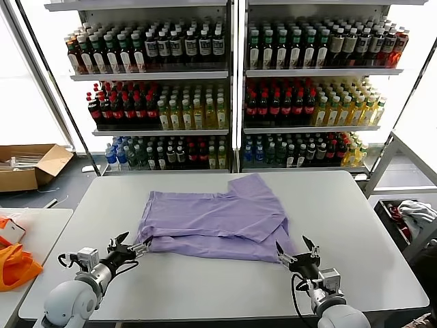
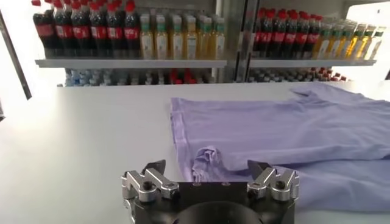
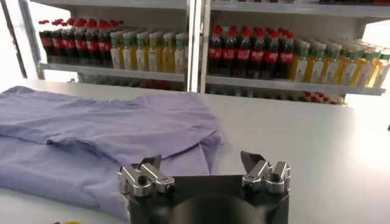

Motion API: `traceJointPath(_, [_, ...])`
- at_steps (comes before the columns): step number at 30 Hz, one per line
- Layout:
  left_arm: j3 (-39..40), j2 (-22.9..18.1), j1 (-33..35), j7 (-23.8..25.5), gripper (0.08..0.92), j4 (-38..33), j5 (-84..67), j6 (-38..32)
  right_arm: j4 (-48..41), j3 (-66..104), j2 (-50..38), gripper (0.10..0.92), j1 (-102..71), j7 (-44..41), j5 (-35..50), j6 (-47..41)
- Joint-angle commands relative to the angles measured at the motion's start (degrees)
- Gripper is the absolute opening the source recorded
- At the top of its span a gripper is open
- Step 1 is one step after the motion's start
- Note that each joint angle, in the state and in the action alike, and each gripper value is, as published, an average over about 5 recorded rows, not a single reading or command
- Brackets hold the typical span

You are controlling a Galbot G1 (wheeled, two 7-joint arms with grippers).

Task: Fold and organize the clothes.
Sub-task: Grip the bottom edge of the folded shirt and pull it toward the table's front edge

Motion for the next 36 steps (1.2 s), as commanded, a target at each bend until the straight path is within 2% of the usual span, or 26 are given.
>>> traceJointPath(1, [0.47,-0.64,1.04,1.23,0.730,-0.10,1.10,0.20,1.48,0.21,0.42,0.707,-2.10,1.88,-0.32,-1.96])
traceJointPath(11, [0.61,-0.49,1.09,3.76,0.444,1.62,2.28,1.09,1.71,-2.52,2.61,0.413,-2.09,2.41,0.42,-3.27])
traceJointPath(16, [0.66,-0.01,1.44,6.67,0.297,1.77,2.96,1.02,1.83,-2.19,2.04,0.274,-2.42,1.91,0.57,-3.16])
traceJointPath(21, [0.42,0.63,1.57,7.36,0.159,1.64,3.10,0.87,1.87,-1.57,0.81,0.136,-2.44,1.09,1.04,-3.15])
traceJointPath(25, [-0.48,1.87,3.77,8.20,0.091,-0.72,3.24,0.81,2.52,-1.17,-0.90,0.106,-3.44,-0.07,1.09,-3.26])
traceJointPath(31, [-2.70,4.05,10.75,9.26,0.088,-6.31,5.00,0.68,6.91,0.81,-3.55,0.106,-8.81,-2.39,1.91,-3.93])
traceJointPath(36, [-4.06,3.08,15.71,9.26,0.088,-11.64,6.81,0.74,11.72,3.19,-3.85,0.106,-15.69,-4.05,1.88,-3.69])
